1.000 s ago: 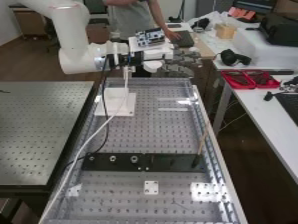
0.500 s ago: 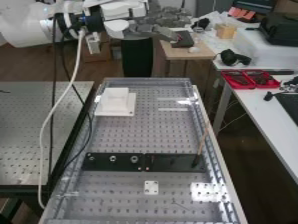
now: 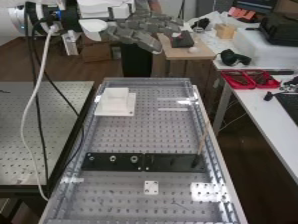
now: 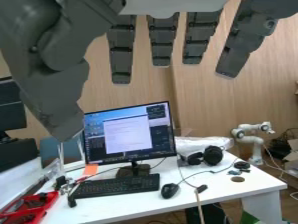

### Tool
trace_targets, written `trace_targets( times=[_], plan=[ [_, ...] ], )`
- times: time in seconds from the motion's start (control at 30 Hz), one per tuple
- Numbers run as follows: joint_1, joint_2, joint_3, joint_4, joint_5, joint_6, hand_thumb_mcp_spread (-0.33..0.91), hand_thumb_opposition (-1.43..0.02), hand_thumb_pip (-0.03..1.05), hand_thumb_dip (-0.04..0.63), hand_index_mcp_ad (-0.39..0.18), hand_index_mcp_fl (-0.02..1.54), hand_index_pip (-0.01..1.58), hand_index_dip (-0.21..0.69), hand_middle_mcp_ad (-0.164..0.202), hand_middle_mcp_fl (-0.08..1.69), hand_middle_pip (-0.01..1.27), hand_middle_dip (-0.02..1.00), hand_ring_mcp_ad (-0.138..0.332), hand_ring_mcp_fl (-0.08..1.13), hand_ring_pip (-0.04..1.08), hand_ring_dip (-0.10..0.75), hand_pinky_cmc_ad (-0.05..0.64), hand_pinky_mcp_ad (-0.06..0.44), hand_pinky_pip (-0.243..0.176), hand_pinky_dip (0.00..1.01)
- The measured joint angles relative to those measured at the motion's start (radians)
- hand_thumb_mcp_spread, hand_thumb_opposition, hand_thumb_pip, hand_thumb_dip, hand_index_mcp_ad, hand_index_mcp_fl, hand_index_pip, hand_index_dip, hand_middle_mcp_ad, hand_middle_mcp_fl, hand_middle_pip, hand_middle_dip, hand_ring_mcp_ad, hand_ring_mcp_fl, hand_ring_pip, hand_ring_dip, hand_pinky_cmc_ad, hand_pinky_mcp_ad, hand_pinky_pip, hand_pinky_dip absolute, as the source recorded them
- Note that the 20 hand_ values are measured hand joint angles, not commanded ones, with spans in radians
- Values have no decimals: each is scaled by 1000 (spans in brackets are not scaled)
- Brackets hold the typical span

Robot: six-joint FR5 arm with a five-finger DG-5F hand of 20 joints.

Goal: Grab the paper clip and place it in the clear container

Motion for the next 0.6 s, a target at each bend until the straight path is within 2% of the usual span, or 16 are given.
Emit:
trace_targets(
  times=[0.17, 0.33, 0.6],
  plan=[
    [-15, -9, 10, -15, -28, 6, 222, -742, 593, 220, -152, 122, 166, 35, 72, 12, 141, 188, 126, 5, 105, 94, 344, 279, -89, 475],
    [-22, -10, 19, -22, -40, -6, 211, -745, 593, 188, -152, 103, 134, 0, 72, 10, 141, 188, 127, 7, 108, 96, 344, 281, -96, 475],
    [-25, -10, 22, -29, -52, -14, 211, -726, 593, 188, -152, 103, 117, -12, 72, 10, 141, 188, 127, 0, 98, 98, 346, 281, -96, 475]
  ],
)
